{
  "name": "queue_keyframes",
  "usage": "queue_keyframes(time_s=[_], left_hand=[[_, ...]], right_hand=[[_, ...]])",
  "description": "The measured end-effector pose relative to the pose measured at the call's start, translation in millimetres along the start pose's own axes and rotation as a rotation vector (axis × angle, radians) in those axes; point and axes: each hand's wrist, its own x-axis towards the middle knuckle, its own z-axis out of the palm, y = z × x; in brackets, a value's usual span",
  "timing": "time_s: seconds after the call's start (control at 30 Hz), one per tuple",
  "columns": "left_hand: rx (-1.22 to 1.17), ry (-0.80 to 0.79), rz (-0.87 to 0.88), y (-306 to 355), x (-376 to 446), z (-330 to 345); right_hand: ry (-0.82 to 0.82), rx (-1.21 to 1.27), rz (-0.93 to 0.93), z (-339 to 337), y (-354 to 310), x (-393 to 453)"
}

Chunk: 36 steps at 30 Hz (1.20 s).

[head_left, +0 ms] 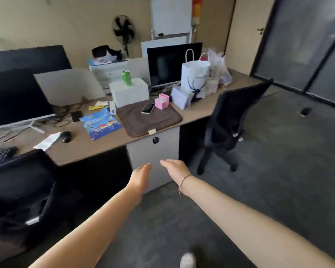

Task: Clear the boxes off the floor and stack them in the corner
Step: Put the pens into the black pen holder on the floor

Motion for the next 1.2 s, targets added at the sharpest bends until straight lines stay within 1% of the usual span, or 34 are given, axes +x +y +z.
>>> queue_keyframes(time_s=[0.03,0.13,0.27,0.33,0.37,0.4,0.5,0.53,0.57,0.6,0.63,0.7,0.77,0.9,0.97,1.1,1.2], left_hand=[[0.020,-0.030,-0.004,6,10,22],[0.087,-0.199,0.005,51,44,128],[0.141,-0.439,0.088,116,93,269],[0.173,-0.536,0.098,142,117,340],[0.170,-0.554,0.106,152,120,358],[0.201,-0.629,0.111,163,128,399],[0.324,-0.749,0.075,177,147,502],[0.358,-0.777,0.091,173,165,544],[0.376,-0.803,0.110,170,169,565],[0.401,-0.840,0.113,173,174,612],[0.411,-0.863,0.132,188,152,629],[0.423,-0.901,0.164,202,150,680],[0.418,-0.933,0.180,216,165,749],[0.371,-0.928,0.180,249,206,862],[0.351,-0.912,0.139,268,231,917],[0.337,-0.903,0.121,312,260,989],[0.351,-0.867,0.109,329,311,1059]], right_hand=[[0.031,0.011,0.017,-21,4,8],[0.183,0.083,0.068,-120,15,51],[0.398,0.148,0.087,-253,16,110],[0.498,0.188,0.084,-320,23,129],[0.518,0.188,0.076,-338,24,132],[0.572,0.207,0.098,-375,31,137],[0.725,0.290,0.122,-463,65,155],[0.765,0.314,0.147,-492,73,158],[0.780,0.325,0.149,-507,80,163],[0.819,0.338,0.170,-546,95,173],[0.839,0.336,0.166,-569,106,182],[0.858,0.318,0.184,-618,114,197],[0.887,0.320,0.185,-683,129,223],[0.871,0.289,0.176,-798,132,269],[0.863,0.278,0.175,-857,131,302],[0.773,0.245,0.194,-938,131,367],[0.710,0.189,0.217,-994,136,423]])
